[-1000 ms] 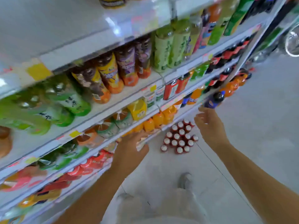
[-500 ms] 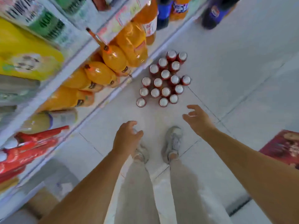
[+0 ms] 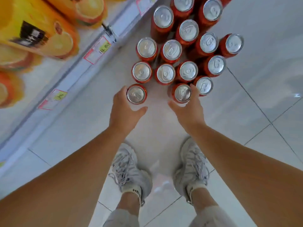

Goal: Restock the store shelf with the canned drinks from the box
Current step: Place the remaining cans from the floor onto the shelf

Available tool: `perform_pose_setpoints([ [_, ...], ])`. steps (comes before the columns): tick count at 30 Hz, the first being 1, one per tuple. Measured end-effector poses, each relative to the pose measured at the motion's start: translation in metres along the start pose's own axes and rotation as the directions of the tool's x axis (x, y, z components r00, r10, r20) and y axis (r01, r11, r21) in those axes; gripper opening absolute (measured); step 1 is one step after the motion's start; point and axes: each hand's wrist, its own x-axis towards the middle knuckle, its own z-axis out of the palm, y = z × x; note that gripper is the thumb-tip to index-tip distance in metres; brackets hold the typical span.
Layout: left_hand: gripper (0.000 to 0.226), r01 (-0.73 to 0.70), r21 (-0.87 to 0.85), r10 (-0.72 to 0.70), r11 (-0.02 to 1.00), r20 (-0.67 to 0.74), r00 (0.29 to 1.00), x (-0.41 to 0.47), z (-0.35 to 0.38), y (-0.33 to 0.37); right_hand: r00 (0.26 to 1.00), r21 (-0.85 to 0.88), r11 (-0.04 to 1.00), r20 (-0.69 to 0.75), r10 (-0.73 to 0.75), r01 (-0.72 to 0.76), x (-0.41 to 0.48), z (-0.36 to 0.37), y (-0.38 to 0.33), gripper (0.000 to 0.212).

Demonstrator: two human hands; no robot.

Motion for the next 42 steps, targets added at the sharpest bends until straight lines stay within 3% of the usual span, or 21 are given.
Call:
perform_pose_setpoints([
  [3, 0.098, -0.029, -0.044, 0.029, 0.999, -0.006, 1.0, 0.014, 0.013, -0.006, 0.997, 0.021, 1.0, -0.074, 0.0, 0.002, 0.009, 0.018, 0.005, 0.088],
  [8, 0.078, -0.057, -0.096, 0.048, 0.994, -0.101, 0.994, 0.027, 0.021, -0.003, 0.965, -0.027, 1.0, -0.264, 0.001, -0.008, 0.017, 0.034, 0.004, 0.073],
  [14, 0.067, -0.023, -0.122, 0.012, 0.992, -0.091, 0.996, -0.012, -0.013, 0.016, 0.971, -0.007, 1.0, -0.236, 0.025, -0.027, -0.018, 0.002, -0.02, 0.061],
  [21, 0.065, -0.059, -0.182, 0.038, 0.981, -0.116, 0.993, -0.136, -0.163, 0.115, 0.982, 0.044, 0.997, -0.183, -0.056, 0.065, -0.162, -0.112, -0.131, 0.058],
  [27, 0.063, -0.216, -0.218, 0.157, 0.952, -0.256, 0.954, -0.3, -0.351, 0.242, 0.933, 0.026, 0.936, -0.091, -0.348, 0.351, -0.332, -0.239, -0.293, 0.076],
  [29, 0.06, -0.271, -0.242, 0.193, 0.932, -0.304, 0.933, -0.355, -0.404, 0.273, 0.884, 0.001, 0.884, 0.006, -0.467, 0.467, -0.383, -0.276, -0.34, 0.082],
  [31, 0.061, -0.311, -0.242, 0.214, 0.919, -0.355, 0.91, -0.406, -0.448, 0.297, 0.809, 0.034, 0.811, 0.056, -0.586, 0.585, -0.44, -0.313, -0.384, 0.069],
  [35, 0.059, -0.402, -0.234, 0.239, 0.885, -0.513, 0.825, -0.506, -0.513, 0.329, 0.592, 0.153, 0.594, 0.062, -0.803, 0.79, -0.554, -0.365, -0.444, 0.062],
  [42, 0.056, -0.585, -0.285, 0.211, 0.76, -0.743, 0.635, -0.647, -0.604, 0.309, 0.249, 0.253, 0.26, 0.073, -0.966, 0.932, -0.693, -0.375, -0.505, 0.058],
])
